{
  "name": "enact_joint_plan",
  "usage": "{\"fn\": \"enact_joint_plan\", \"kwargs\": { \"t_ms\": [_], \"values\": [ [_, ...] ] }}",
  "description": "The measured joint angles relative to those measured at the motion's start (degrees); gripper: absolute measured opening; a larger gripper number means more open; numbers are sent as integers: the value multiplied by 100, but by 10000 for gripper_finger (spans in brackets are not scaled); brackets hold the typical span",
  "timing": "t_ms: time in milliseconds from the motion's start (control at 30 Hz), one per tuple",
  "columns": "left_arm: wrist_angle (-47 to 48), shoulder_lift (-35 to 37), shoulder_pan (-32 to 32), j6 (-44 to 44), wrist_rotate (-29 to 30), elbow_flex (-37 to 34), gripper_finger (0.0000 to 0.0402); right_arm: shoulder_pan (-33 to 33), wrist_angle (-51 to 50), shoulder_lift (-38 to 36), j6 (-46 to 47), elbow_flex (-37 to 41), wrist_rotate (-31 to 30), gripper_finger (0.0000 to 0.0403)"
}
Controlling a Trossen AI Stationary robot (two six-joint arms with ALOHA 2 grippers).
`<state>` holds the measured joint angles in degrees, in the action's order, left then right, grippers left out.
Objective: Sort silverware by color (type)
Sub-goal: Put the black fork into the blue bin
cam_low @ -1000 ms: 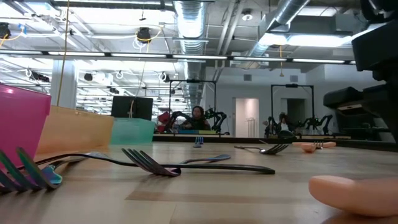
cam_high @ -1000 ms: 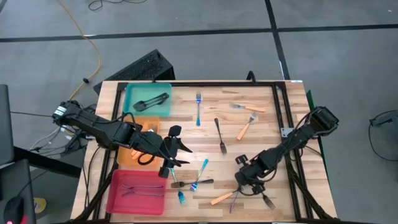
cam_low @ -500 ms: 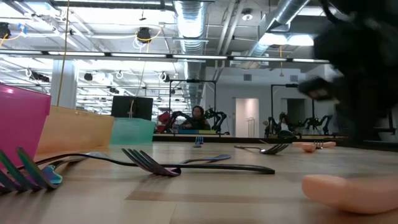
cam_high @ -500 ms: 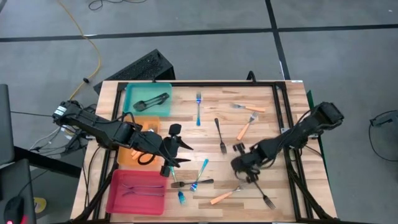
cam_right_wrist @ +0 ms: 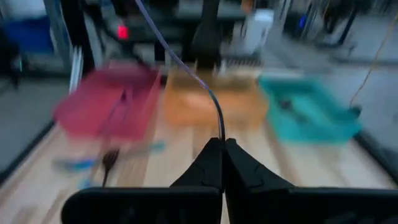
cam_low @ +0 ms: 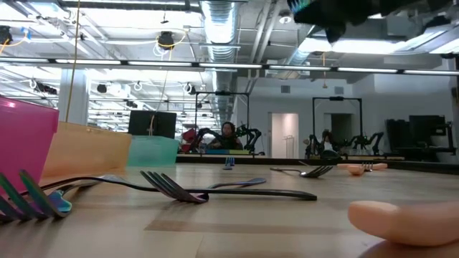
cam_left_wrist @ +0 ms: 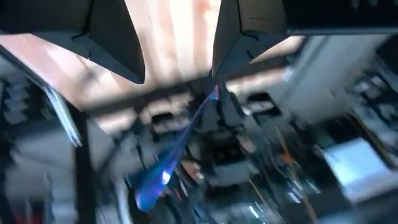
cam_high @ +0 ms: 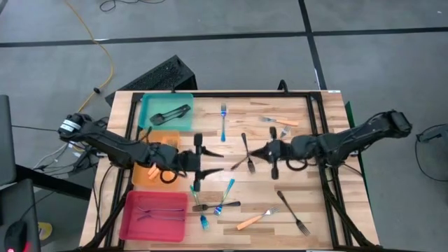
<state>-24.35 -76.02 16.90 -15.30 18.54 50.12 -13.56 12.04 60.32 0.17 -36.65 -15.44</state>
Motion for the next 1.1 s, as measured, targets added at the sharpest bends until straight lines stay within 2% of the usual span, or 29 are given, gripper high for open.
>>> {"fn": "enact_joint_plan", "kwargs": {
  "t_ms": [200, 300, 433, 667, 1100],
  "values": [
    [-3388, 1, -383, -11, -527, -1244, 173, 73, 1979, 212, -356, 292, 99, 19],
    [-4128, 12, -534, -18, -608, -1519, 173, 217, 2650, 570, -418, 326, 161, 19],
    [-3725, 5, -650, 36, -635, -1519, 173, 476, 3773, 1162, -287, 317, 614, 19],
    [-3344, 3, -658, 36, -623, -1419, 173, 848, 4637, 2005, 215, 294, 1090, 19],
    [-3102, 3, -764, 292, -626, -1419, 173, 959, 4630, 3305, 454, -717, 1865, 19]
  ]
}}
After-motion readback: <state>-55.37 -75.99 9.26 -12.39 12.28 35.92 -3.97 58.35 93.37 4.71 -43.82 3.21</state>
